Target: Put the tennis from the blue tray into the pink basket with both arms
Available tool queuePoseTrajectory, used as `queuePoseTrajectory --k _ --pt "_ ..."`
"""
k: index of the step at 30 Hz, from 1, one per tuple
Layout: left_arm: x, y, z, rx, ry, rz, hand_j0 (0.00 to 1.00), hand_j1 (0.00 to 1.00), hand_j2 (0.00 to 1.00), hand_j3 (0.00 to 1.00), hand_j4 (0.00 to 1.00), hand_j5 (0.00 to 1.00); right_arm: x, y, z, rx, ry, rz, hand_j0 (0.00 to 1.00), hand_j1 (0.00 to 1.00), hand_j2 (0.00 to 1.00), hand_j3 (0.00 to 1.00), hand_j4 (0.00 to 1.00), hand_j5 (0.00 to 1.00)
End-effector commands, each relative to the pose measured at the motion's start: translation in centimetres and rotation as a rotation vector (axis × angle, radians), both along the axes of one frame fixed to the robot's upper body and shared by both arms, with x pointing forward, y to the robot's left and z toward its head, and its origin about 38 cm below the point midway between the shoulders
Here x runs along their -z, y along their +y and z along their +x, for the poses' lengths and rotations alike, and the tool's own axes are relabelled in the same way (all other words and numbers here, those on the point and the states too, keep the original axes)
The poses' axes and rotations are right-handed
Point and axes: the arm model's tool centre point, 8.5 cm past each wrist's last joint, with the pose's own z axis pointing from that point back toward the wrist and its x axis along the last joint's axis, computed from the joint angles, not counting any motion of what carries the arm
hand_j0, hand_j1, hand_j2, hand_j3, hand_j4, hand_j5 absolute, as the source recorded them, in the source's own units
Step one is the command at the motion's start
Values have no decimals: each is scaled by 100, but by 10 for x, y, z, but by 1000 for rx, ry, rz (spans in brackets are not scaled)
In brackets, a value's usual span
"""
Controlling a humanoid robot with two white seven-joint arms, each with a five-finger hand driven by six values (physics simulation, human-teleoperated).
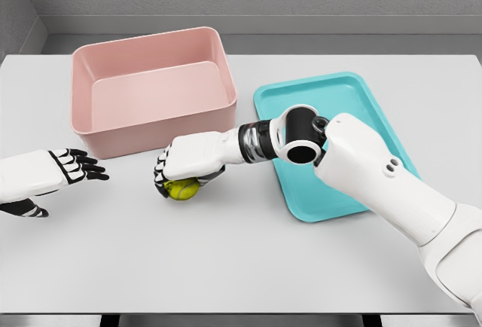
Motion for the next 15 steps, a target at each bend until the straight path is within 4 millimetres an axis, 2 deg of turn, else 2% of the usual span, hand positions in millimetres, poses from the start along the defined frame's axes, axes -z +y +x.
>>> queuePoseTrajectory --k 1,6,12,15 --pt "-1 0 0 -3 1 -3 100 100 100 100 100 100 0 0 0 -2 2 3 61 61 61 61 61 61" --pt "-1 0 0 -3 1 -4 100 100 100 100 100 100 1 -1 1 3 -6 -8 86 86 86 86 86 86" --pt "-1 0 0 -3 1 -3 100 100 100 100 100 100 2 -1 1 3 -6 -9 89 89 89 89 89 89" --pt "-1 0 0 -2 0 -4 100 100 100 100 100 100 1 -4 1 6 -9 -9 97 97 97 97 97 97"
